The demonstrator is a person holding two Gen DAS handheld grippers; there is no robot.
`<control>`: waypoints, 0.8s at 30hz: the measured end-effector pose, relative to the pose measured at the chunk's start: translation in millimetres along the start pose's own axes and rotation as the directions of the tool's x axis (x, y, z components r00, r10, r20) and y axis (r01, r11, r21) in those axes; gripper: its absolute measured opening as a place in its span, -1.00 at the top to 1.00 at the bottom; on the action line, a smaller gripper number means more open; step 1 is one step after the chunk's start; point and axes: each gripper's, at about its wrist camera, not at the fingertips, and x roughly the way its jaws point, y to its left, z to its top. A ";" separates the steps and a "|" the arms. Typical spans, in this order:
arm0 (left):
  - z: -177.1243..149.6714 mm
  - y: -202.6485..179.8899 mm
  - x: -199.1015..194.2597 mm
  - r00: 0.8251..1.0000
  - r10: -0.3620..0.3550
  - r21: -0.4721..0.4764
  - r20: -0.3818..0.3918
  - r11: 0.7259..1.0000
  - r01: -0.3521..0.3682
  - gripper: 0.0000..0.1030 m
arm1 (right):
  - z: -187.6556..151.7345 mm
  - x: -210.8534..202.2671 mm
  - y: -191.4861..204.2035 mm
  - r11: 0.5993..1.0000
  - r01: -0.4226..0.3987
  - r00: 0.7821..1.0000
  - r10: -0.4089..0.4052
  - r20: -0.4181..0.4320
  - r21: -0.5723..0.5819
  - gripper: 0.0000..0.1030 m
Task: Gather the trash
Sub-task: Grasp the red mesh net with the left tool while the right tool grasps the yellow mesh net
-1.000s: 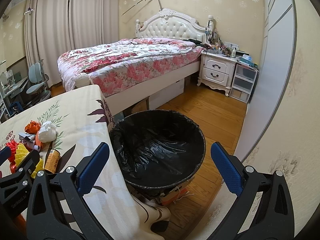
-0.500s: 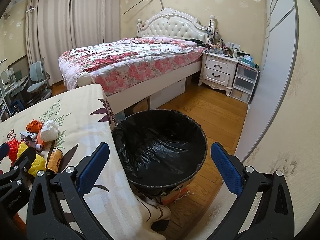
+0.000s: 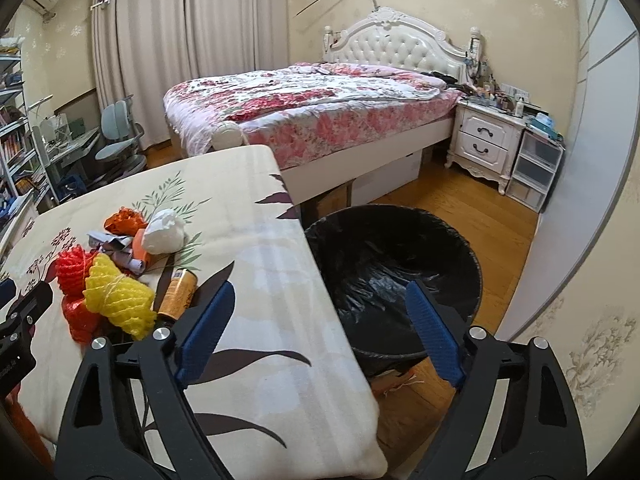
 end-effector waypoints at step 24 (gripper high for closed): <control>11.7 19.1 40.9 0.999 0.020 -0.001 -0.041 1.000 -0.020 -0.64 | 1.0 4.8 56.5 0.988 -0.114 0.993 0.113 -0.015 -0.101 -0.60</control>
